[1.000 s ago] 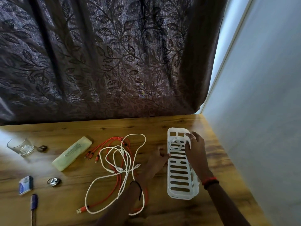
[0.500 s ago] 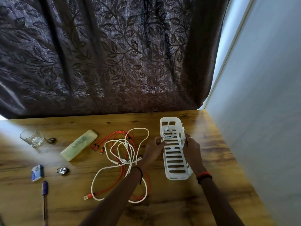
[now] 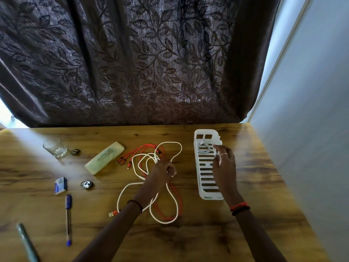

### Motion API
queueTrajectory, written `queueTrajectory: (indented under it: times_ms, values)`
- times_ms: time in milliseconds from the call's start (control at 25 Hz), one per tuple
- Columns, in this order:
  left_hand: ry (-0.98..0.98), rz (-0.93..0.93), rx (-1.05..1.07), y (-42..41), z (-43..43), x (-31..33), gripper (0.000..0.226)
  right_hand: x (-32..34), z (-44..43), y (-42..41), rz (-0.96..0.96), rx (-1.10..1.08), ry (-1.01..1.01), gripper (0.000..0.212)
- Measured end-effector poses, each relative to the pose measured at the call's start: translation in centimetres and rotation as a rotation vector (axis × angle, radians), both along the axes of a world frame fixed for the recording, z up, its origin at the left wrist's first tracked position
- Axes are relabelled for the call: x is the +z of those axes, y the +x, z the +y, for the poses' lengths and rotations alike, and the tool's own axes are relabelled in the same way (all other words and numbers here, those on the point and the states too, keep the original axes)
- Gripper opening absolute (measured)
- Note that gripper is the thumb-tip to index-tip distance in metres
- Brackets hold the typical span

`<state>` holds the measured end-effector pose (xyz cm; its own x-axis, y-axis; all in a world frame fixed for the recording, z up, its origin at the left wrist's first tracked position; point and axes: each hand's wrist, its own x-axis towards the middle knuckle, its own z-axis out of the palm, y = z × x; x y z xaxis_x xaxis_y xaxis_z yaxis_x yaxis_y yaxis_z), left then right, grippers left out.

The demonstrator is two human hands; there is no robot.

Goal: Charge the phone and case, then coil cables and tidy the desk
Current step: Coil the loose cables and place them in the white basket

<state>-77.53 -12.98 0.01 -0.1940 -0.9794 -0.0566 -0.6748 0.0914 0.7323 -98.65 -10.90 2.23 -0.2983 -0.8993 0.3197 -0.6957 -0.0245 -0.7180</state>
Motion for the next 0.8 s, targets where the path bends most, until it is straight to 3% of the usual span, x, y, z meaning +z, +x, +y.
queueTrajectory:
  times_ms: [160, 320, 560, 680, 800]
  values:
    - [-0.044, -0.294, -0.046, 0.2, 1.1, -1.8, 0.025, 0.4, 1.3, 4.5, 0.03, 0.2, -0.092, 0.038]
    - [-0.189, -0.526, -0.044, 0.0, 1.3, -1.6, 0.028, -0.3, 1.8, 7.2, 0.046, 0.318, -0.04, 0.031]
    - [-0.183, -0.407, -0.041, 0.7, 0.8, -1.5, 0.026, -1.0, 2.5, 8.7, 0.016, 0.297, 0.116, 0.027]
    - [-0.255, -0.474, -0.043, 1.3, 1.0, 0.1, 0.028, -0.8, 2.7, 8.6, -0.057, 0.284, 0.183, 0.027]
    - [-0.177, -0.315, -0.015, 2.3, 1.5, 3.9, 0.027, -0.1, 2.8, 8.6, -0.166, 0.306, 0.291, 0.031]
